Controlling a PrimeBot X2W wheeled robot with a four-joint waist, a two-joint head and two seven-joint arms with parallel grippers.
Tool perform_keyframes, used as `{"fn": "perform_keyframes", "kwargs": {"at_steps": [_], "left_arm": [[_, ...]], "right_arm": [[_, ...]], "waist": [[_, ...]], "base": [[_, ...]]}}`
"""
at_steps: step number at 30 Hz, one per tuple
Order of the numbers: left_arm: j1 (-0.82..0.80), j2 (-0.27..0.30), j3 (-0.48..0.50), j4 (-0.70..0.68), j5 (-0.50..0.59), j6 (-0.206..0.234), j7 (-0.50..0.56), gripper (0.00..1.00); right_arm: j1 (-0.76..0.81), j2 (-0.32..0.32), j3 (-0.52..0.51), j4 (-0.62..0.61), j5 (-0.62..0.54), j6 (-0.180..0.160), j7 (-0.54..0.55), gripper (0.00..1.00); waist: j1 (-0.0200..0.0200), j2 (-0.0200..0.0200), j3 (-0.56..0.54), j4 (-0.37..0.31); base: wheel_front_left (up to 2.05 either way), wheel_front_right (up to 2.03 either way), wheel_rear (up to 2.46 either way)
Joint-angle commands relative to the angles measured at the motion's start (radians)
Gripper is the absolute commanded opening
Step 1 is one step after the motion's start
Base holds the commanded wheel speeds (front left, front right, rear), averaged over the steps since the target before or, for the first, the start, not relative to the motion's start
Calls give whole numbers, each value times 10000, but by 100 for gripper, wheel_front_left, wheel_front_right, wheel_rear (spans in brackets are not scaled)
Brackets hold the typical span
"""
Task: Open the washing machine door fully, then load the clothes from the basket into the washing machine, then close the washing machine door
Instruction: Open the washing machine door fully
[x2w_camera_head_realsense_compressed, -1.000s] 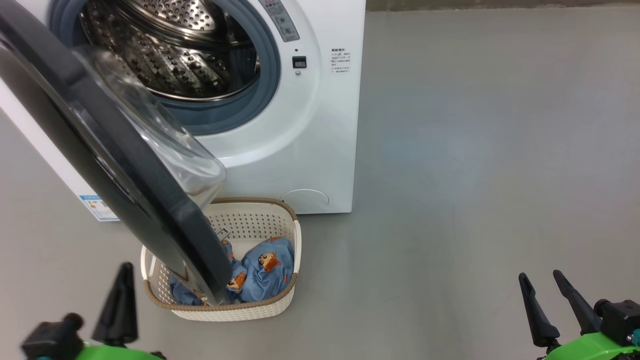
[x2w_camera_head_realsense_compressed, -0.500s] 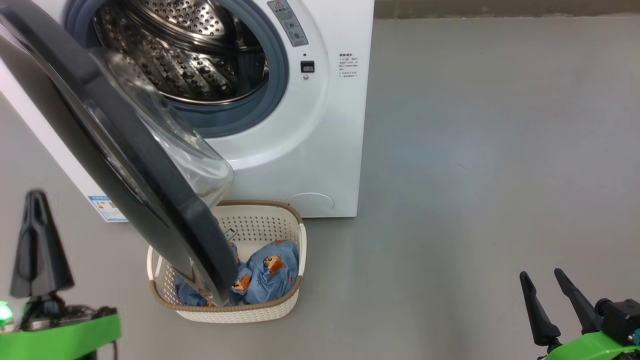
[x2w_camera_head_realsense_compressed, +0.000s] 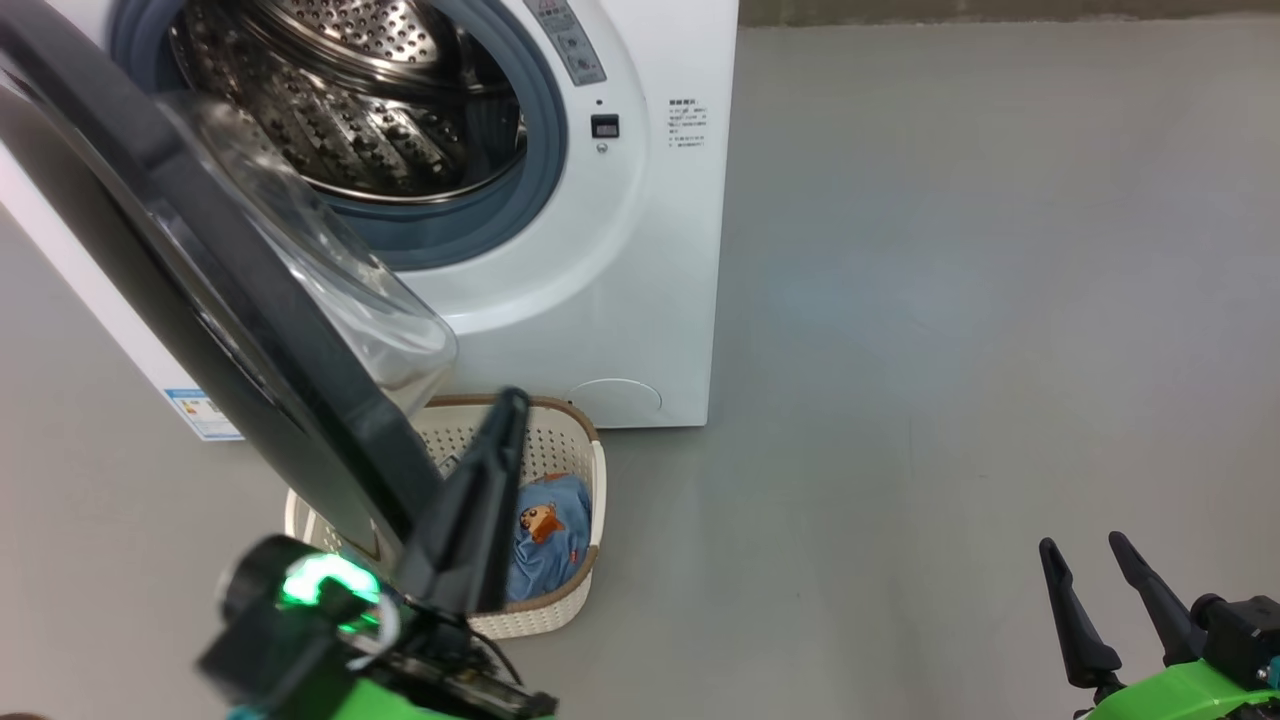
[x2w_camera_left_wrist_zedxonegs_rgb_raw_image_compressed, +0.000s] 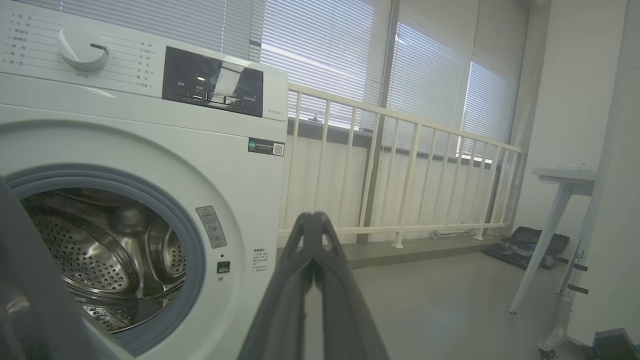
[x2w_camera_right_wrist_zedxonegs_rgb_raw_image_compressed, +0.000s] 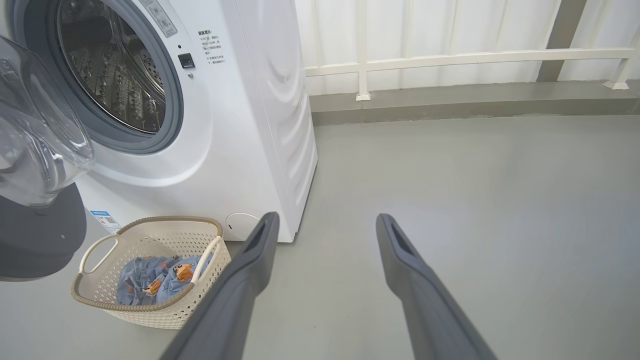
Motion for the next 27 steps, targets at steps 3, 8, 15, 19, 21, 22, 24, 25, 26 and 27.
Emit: {"fn": "perform_keyframes", "kwargs": {"at_steps": [3,8,15,19,21,22,24,25,26,27], "left_arm": [[-489,25,-239,554,-169,20,-111,0],[-654,7,-472,2114,-621,158,-440,0],[-1041,4,-195,4146,-986,261,-910,0],[-1280,2,31,4987,-1117,251,-1088,0],[-1395,0,168,5315,-1177,254,-1143,0],[-1443,0,242,5463,-1217,258,-1163,0],[-1528,-1,370,5720,-1277,259,-1192,0],[-1562,-2,430,5827,-1308,256,-1201,0],[-1595,-3,484,5915,-1331,251,-1209,0],[-1595,-3,484,5915,-1331,251,-1209,0]], "right_arm": [[-93,-91,139,-286,-193,16,-122,100],[-179,-37,141,-276,-216,16,-122,100],[-276,-42,118,-270,-211,16,-122,100],[-291,-49,95,-280,-219,16,-122,100],[-302,-51,107,-279,-222,16,-122,100],[-308,-52,116,-279,-226,16,-122,100],[-318,-52,132,-289,-237,16,-122,100],[-321,-53,137,-297,-243,16,-122,100],[-325,-58,142,-307,-247,16,-122,100],[-325,-58,142,-307,-247,16,-122,100]], "waist": [[0,-1,124,-73],[0,-1,220,-160],[0,-1,348,-175],[0,-1,364,-153],[0,-1,362,-141],[0,-1,358,-135],[0,-1,360,-121],[0,-1,362,-112],[0,-1,371,-101],[0,-1,371,-101]], "base": [[0,0,0],[0,0,0],[0,0,0],[0,0,0],[0,0,0],[0,0,0],[0,0,0],[0,0,0],[0,0,0],[0,0,0]]}}
